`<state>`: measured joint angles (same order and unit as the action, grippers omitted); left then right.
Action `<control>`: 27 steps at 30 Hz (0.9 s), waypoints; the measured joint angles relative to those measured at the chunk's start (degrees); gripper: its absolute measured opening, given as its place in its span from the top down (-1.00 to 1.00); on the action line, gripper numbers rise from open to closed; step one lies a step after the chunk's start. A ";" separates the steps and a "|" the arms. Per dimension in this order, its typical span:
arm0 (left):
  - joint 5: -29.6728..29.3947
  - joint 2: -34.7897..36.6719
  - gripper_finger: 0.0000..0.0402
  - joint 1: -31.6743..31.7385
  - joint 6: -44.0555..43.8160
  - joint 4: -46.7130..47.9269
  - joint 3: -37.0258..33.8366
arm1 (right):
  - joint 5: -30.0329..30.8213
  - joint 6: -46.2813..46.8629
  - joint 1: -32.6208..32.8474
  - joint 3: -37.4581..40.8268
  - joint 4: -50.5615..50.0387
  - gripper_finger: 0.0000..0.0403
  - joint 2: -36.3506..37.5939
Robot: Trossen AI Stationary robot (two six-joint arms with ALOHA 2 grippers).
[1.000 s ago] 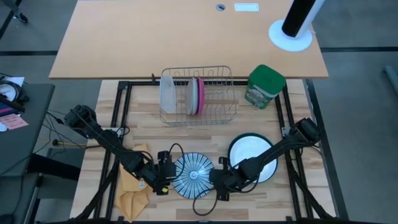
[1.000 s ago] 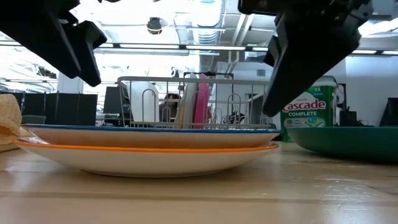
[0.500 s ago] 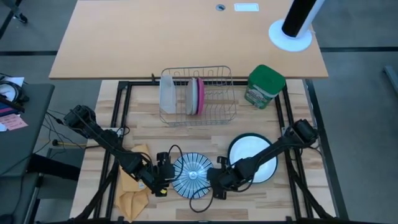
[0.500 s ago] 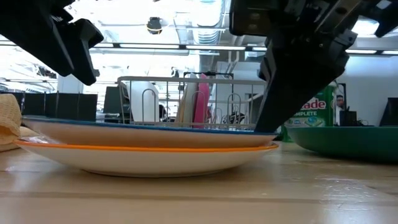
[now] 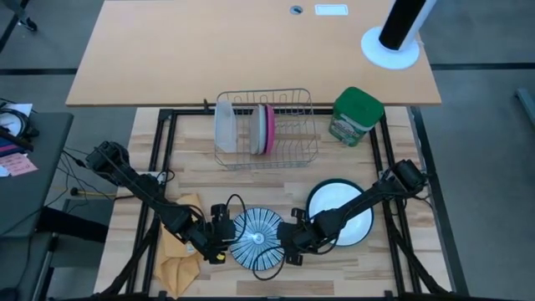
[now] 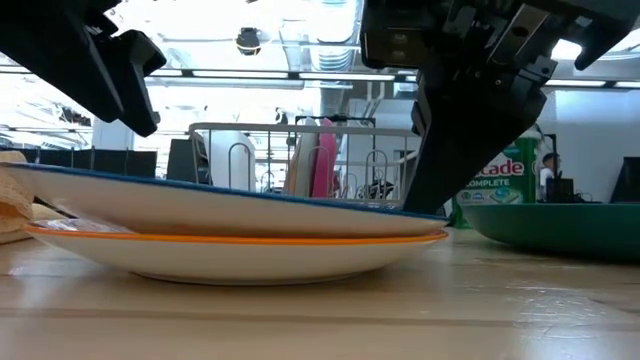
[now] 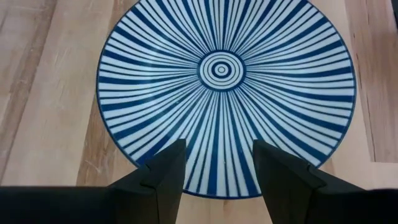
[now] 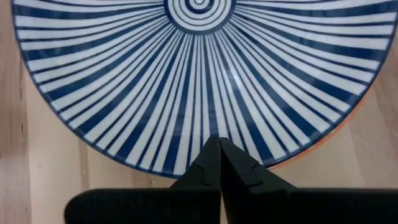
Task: Sort dishes
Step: Put the blue patterned plate into the dish rack
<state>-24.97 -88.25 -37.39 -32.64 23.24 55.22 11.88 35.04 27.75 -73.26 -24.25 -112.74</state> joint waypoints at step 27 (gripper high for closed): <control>-10.10 0.02 0.10 2.43 -26.16 13.25 0.00 | -1.16 0.45 -0.54 -0.01 4.61 1.00 -1.60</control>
<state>-35.07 -88.23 -34.96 -58.80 36.50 55.22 10.72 35.49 27.21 -73.27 -19.64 -114.35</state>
